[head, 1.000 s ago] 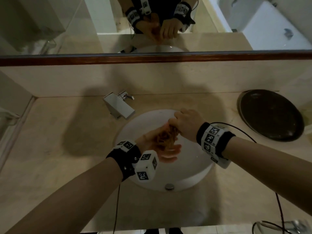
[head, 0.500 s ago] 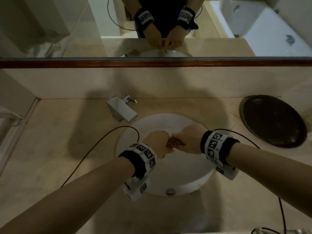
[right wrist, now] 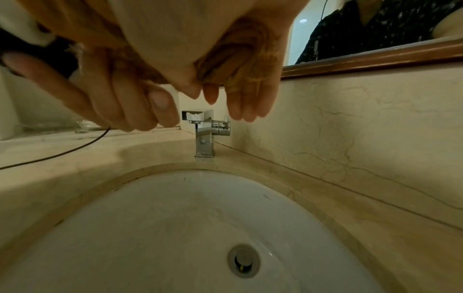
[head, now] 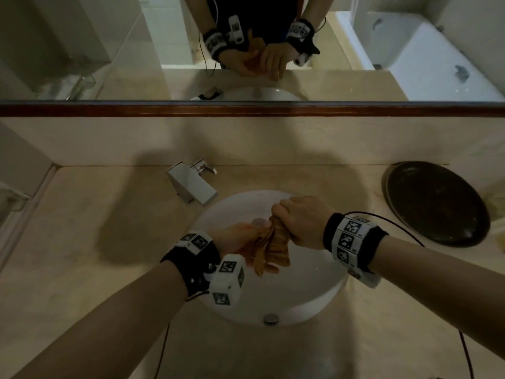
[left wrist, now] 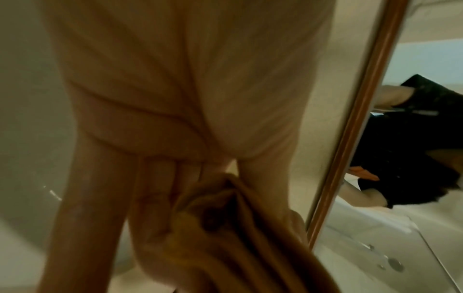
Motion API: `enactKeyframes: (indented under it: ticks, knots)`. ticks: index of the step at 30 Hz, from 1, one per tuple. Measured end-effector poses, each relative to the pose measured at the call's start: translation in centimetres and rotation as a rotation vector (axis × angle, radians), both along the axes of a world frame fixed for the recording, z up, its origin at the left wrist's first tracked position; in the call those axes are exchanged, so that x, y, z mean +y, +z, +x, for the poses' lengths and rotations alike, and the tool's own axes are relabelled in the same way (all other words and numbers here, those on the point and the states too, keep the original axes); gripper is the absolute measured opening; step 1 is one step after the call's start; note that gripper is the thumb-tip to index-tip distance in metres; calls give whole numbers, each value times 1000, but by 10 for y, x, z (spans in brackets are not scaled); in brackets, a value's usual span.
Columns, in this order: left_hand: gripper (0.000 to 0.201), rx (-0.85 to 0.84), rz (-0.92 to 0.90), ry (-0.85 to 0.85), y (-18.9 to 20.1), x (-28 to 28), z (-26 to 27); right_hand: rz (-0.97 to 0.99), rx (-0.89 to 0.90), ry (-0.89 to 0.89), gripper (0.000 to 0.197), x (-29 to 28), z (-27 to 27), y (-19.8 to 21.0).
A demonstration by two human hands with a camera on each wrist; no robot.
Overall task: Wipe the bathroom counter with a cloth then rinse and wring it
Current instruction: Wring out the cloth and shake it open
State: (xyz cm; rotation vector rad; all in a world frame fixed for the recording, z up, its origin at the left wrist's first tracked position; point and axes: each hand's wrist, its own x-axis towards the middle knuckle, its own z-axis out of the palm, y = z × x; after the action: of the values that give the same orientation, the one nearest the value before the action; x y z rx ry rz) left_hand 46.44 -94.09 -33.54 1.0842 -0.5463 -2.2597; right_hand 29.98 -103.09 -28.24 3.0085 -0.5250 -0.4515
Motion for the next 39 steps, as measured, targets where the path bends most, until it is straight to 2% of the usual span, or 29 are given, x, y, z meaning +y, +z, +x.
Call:
enactKeyframes:
  ticks: [2,5,7,10,12,14,15,17,19,22,24,26,29,31,32,34,37,39]
  knots:
    - [35,18,16,23,1,1,-7,15,-21,17,34,3,3,-1]
    - [47,159,-39,15,13,0,-13,-51,-47,86,47,0,6,-4]
    - [44,83,-46,8,23,-1,-15,-75,-32,84,53,-3,9,-5]
    - [15,-383,-130,-50,25,-9,-12,23,101,-74,40,6,13,-4]
    - [13,-827,-270,-258,26,-16,-14,113,155,-181,38,13,14,-6]
    - [16,-1173,-424,-387,32,-20,-21,180,194,-235,38,16,17,-6]
    - [18,-1272,-477,-399,32,-19,-24,188,208,-240,35,16,18,-6]
    - [15,-1339,-524,-369,23,-14,-27,185,227,-230,19,15,17,-6]
    - [20,-1261,-519,-341,14,-6,-21,175,224,-186,11,14,13,-5]
    - [34,-860,-364,-184,17,1,-3,151,126,-103,13,14,3,-5]
    - [35,-637,-238,-6,25,4,5,147,-2,-80,7,13,-1,-2]
    - [52,-440,-146,140,22,5,7,111,-168,23,15,11,-2,0]
    - [59,-109,29,131,7,7,-6,85,-369,243,24,8,0,3]
    - [44,-69,131,83,7,7,-16,65,-431,364,37,5,4,6]
    - [43,-48,142,52,9,7,-21,59,-439,405,42,2,6,8]
    - [53,44,176,3,13,6,-26,41,-438,435,51,-4,7,11]
    - [84,473,254,13,6,10,-24,42,-471,427,48,-12,6,12]
    - [94,658,246,-3,7,11,-22,28,-485,447,44,-16,6,10]
